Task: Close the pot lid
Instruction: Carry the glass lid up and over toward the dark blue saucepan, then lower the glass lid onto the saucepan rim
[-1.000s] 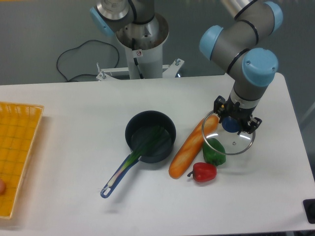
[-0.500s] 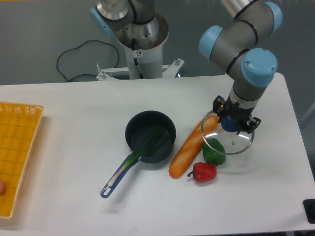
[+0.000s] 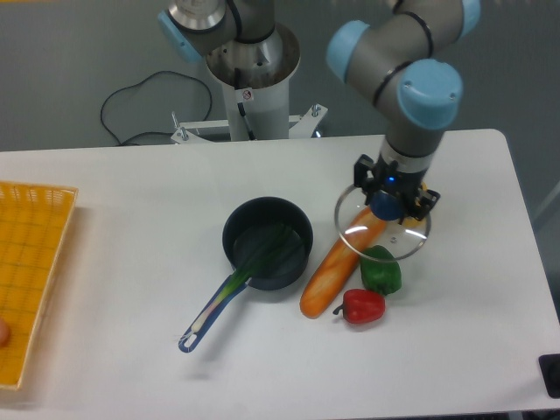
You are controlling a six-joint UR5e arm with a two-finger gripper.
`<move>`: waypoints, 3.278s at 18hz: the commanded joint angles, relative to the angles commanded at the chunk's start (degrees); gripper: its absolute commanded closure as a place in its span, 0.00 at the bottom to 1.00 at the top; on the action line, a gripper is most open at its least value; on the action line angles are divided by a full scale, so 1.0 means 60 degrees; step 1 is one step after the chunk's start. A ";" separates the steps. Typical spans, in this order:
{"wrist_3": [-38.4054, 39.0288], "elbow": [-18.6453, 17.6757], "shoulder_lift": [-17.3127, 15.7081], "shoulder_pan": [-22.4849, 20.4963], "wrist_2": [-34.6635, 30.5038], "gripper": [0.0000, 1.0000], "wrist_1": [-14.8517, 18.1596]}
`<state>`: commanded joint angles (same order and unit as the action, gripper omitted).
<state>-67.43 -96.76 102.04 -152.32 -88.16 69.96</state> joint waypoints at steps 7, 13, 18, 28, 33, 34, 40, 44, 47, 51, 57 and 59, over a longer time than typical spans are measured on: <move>0.1378 -0.1201 -0.0629 0.0616 0.0205 0.51 -0.1186; 0.1965 -0.1568 -0.1055 0.1027 0.0205 0.50 -0.1201; 0.2024 -0.1788 -0.1275 0.1085 0.0205 0.50 -0.1216; 0.2931 -0.2110 -0.1026 0.1626 0.0161 0.50 -0.2124; 0.3137 -0.2154 -0.0967 0.1832 0.0103 0.50 -0.2154; 0.3152 -0.2183 -0.0982 0.1833 0.0103 0.50 -0.2154; 0.3283 -0.2344 -0.1011 0.2096 0.0103 0.50 -0.2168; 0.3327 -0.2330 -0.0924 0.2286 0.0103 0.50 -0.2168; 0.3386 -0.2330 -0.0851 0.2301 0.0103 0.50 -0.2183; 0.3444 -0.2301 -0.0733 0.2448 0.0103 0.49 -0.2198; 0.3459 -0.2198 -0.0557 0.2462 0.0088 0.49 -0.2198; 0.3474 -0.2198 -0.0557 0.2462 0.0088 0.49 -0.2198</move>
<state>-46.58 -109.95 98.70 -137.55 -87.63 56.78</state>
